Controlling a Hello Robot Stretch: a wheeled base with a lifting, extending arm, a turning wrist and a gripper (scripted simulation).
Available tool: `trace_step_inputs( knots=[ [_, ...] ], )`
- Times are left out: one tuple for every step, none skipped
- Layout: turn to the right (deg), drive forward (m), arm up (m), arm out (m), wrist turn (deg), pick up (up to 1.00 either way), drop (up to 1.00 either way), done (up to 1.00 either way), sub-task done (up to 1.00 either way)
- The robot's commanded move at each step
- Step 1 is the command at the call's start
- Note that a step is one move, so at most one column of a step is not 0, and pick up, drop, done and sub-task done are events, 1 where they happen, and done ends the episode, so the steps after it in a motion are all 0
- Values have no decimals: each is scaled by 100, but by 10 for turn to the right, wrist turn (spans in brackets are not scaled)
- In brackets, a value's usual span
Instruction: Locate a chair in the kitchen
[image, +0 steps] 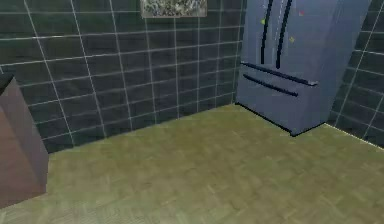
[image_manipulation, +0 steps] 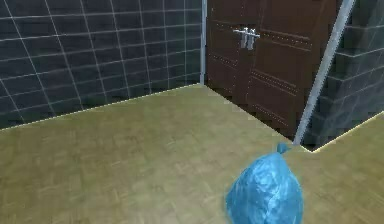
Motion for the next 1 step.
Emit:
trace_step_inputs(
  knots=[
    [-450,0,0,0,0,0,0,0,0]
  ],
)
